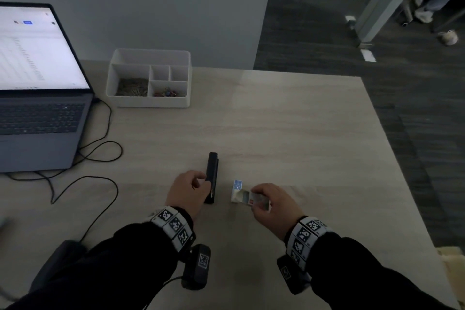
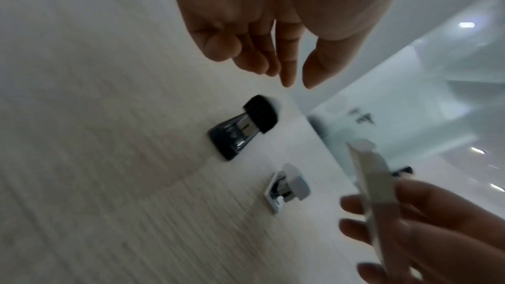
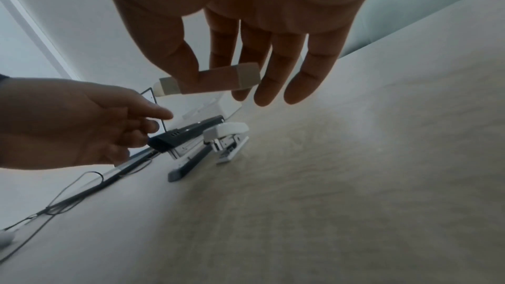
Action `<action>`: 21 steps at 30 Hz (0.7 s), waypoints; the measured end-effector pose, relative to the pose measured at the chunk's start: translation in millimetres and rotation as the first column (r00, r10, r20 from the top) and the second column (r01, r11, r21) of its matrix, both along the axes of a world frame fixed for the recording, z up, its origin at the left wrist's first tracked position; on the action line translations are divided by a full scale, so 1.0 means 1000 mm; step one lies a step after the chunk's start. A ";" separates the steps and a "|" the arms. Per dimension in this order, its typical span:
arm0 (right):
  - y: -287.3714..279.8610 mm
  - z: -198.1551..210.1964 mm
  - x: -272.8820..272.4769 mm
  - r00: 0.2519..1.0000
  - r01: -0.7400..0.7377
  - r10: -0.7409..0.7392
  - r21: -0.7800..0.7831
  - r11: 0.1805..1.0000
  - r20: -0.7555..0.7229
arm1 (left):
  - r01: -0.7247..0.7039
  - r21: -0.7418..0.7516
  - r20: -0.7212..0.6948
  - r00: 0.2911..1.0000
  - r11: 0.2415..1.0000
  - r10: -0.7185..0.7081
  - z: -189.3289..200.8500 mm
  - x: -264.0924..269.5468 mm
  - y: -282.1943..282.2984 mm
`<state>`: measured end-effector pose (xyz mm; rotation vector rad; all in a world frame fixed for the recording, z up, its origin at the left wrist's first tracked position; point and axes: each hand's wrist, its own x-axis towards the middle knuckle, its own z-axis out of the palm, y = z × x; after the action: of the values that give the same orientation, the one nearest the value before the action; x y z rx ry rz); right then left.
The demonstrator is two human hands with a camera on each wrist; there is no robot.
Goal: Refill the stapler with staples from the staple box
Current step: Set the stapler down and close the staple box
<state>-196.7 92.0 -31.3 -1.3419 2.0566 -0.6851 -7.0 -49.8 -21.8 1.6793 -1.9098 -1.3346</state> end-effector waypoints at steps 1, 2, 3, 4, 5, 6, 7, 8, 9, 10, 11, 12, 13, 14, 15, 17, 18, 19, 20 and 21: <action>-0.001 0.003 0.002 1.000 -0.002 0.002 -0.006 1.000 0.013 | 0.037 -0.017 -0.045 0.998 0.999 -0.038 0.005 0.000 0.003; -0.003 0.007 0.005 1.000 -0.004 0.004 -0.013 1.000 0.027 | 0.086 -0.018 -0.089 0.992 0.996 -0.087 0.010 0.000 0.006; -0.004 0.010 0.008 0.999 0.000 0.001 -0.024 1.000 0.036 | 0.141 -0.011 -0.132 0.981 0.990 -0.141 0.014 0.000 0.010; -0.005 0.013 0.011 0.999 0.005 -0.003 -0.037 0.999 0.040 | 0.193 -0.007 -0.171 0.966 0.981 -0.192 0.017 0.001 0.014; -0.006 0.015 0.014 0.999 0.007 -0.005 -0.051 0.999 0.040 | 0.239 -0.004 -0.201 0.951 0.971 -0.235 0.020 0.001 0.017; -0.006 0.016 0.017 0.999 0.004 -0.001 -0.060 0.998 0.039 | 0.277 0.004 -0.216 0.939 0.961 -0.269 0.023 0.001 0.020; -0.006 0.017 0.020 0.999 -0.005 0.007 -0.067 0.998 0.035 | 0.303 0.019 -0.226 0.930 0.953 -0.291 0.026 0.002 0.023; -0.006 0.018 0.022 0.999 -0.018 0.020 -0.074 0.997 0.028 | 0.312 0.039 -0.242 0.925 0.949 -0.294 0.029 0.002 0.026; -0.006 0.019 0.024 0.999 -0.032 0.033 -0.080 0.996 0.021 | 0.312 0.059 -0.262 0.922 0.948 -0.287 0.031 0.002 0.027; -0.006 0.020 0.026 0.999 -0.043 0.045 -0.083 0.996 0.017 | 0.310 0.072 -0.280 0.919 0.948 -0.279 0.033 0.003 0.029; -0.006 0.021 0.027 0.999 -0.049 0.050 -0.084 0.995 0.017 | 0.308 0.076 -0.295 0.916 0.948 -0.274 0.034 0.005 0.030; -0.006 0.023 0.029 0.998 -0.052 0.053 -0.084 0.995 0.018 | 0.304 0.079 -0.306 0.914 0.949 -0.268 0.036 0.006 0.031; -0.006 0.024 0.030 0.998 -0.054 0.055 -0.086 0.995 0.016 | 0.303 0.081 -0.307 0.914 0.949 -0.265 0.037 0.007 0.031; -0.006 0.025 0.030 0.998 -0.058 0.059 -0.089 0.994 0.009 | 0.305 0.079 -0.309 0.913 0.949 -0.268 0.039 0.008 0.032; -0.006 0.026 0.030 0.998 -0.065 0.066 -0.089 0.994 -0.001 | 0.313 0.077 -0.311 0.910 0.947 -0.275 0.041 0.009 0.033; -0.006 0.028 0.030 0.997 -0.080 0.078 -0.087 0.993 -0.019 | 0.314 0.094 -0.318 0.909 0.945 -0.270 0.044 0.010 0.035; -0.006 0.029 0.030 0.996 -0.084 0.082 -0.093 0.992 -0.026 | 0.300 0.115 -0.321 0.913 0.947 -0.251 0.045 0.011 0.036; -0.006 0.030 0.030 0.996 -0.087 0.084 -0.098 0.991 -0.030 | 0.273 0.152 -0.330 0.920 0.950 -0.212 0.046 0.011 0.036; -0.006 0.031 0.030 0.996 -0.089 0.086 -0.102 0.991 -0.032 | 0.237 0.198 -0.348 0.924 0.951 -0.158 0.047 0.011 0.036; -0.007 0.032 0.031 0.996 -0.090 0.087 -0.106 0.990 -0.034 | 0.205 0.245 -0.371 0.923 0.948 -0.104 0.047 0.011 0.036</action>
<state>-166.1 85.5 0.6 -1.5025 1.9944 -0.7503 4.1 -14.1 25.3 1.2957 -1.7327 -1.9006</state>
